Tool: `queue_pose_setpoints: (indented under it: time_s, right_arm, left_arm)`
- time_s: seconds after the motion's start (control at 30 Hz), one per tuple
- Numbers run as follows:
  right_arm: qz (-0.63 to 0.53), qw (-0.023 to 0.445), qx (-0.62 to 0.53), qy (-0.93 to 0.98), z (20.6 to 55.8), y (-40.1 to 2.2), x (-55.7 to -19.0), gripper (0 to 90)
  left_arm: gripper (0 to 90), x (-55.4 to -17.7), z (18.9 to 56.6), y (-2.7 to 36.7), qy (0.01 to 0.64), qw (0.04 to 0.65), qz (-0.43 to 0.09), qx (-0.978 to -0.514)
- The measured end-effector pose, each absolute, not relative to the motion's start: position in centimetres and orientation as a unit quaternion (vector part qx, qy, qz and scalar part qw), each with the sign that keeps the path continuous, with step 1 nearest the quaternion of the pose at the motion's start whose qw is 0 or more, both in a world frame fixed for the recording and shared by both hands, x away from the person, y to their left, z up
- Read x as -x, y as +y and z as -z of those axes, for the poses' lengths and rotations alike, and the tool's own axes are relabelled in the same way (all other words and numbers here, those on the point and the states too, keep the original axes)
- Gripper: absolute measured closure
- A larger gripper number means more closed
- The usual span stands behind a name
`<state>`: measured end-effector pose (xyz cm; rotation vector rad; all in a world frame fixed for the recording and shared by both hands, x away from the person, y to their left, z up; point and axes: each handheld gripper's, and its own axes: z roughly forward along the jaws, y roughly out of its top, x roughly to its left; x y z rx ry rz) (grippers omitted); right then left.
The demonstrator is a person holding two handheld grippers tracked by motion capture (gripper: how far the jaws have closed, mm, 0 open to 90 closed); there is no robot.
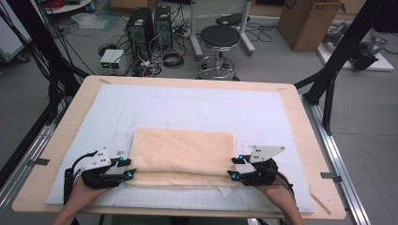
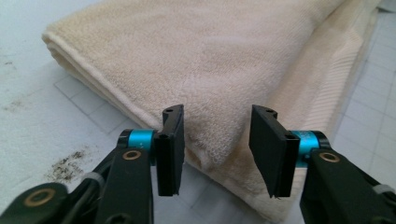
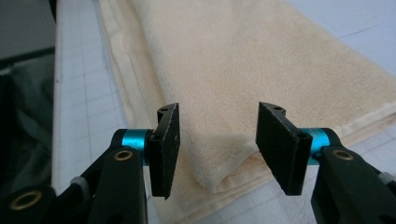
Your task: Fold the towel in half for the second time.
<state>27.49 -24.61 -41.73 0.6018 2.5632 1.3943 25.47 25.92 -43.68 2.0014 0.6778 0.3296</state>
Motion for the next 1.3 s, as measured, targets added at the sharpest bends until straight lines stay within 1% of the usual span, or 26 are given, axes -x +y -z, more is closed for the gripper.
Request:
queue_pose_setpoints:
  time_s: [0.17, 0.3, 0.37, 0.5, 0.6, 0.67, 0.7, 0.8, 1.03, 1.13, 1.3]
  right_arm:
    - [-0.476, 0.069, -0.203, 0.853, 42.0, -24.5, -27.4, 48.7]
    - [-0.469, 0.058, -0.186, 0.862, 42.6, -23.5, -27.4, 48.6]
    - [-0.458, 0.056, -0.184, 0.868, 42.9, -23.1, -27.4, 49.6]
    - [-0.432, 0.058, -0.191, 0.880, 43.5, -23.1, -27.6, 65.8]
    - [-0.439, 0.054, -0.196, 0.875, 43.5, -23.5, -27.8, 77.6]
    - [-0.441, 0.058, -0.198, 0.873, 43.4, -23.6, -27.8, 80.6]
    - [-0.443, 0.061, -0.200, 0.872, 43.3, -23.6, -27.7, 81.3]
    - [-0.453, 0.062, -0.201, 0.866, 43.0, -23.8, -27.6, 82.2]
    - [-0.495, 0.073, -0.195, 0.844, 41.7, -24.3, -26.9, 82.7]
    - [-0.497, 0.064, -0.191, 0.844, 41.5, -24.5, -26.4, 82.7]
    - [-0.476, 0.043, -0.187, 0.858, 42.3, -24.5, -25.7, 82.4]
  left_arm:
    - [50.8, -25.5, 43.5, 25.7, 0.280, 0.492, -0.128, -0.814]
    - [50.0, -25.9, 43.9, 25.3, 0.277, 0.476, -0.124, -0.825]
    - [52.3, -26.1, 44.2, 25.1, 0.282, 0.465, -0.125, -0.830]
    - [58.9, -26.2, 44.4, 25.1, 0.288, 0.461, -0.129, -0.830]
    - [70.7, -26.2, 44.3, 25.2, 0.287, 0.456, -0.140, -0.831]
    - [77.0, -26.1, 44.2, 25.3, 0.287, 0.464, -0.147, -0.825]
    - [79.4, -26.0, 44.1, 25.4, 0.285, 0.464, -0.150, -0.825]
    - [81.5, -25.8, 43.7, 25.6, 0.282, 0.475, -0.158, -0.818]
    - [82.6, -24.8, 42.8, 26.0, 0.273, 0.504, -0.165, -0.803]
    - [82.8, -24.0, 42.6, 26.2, 0.266, 0.506, -0.163, -0.804]
    - [82.7, -23.4, 43.1, 26.1, 0.258, 0.493, -0.145, -0.818]
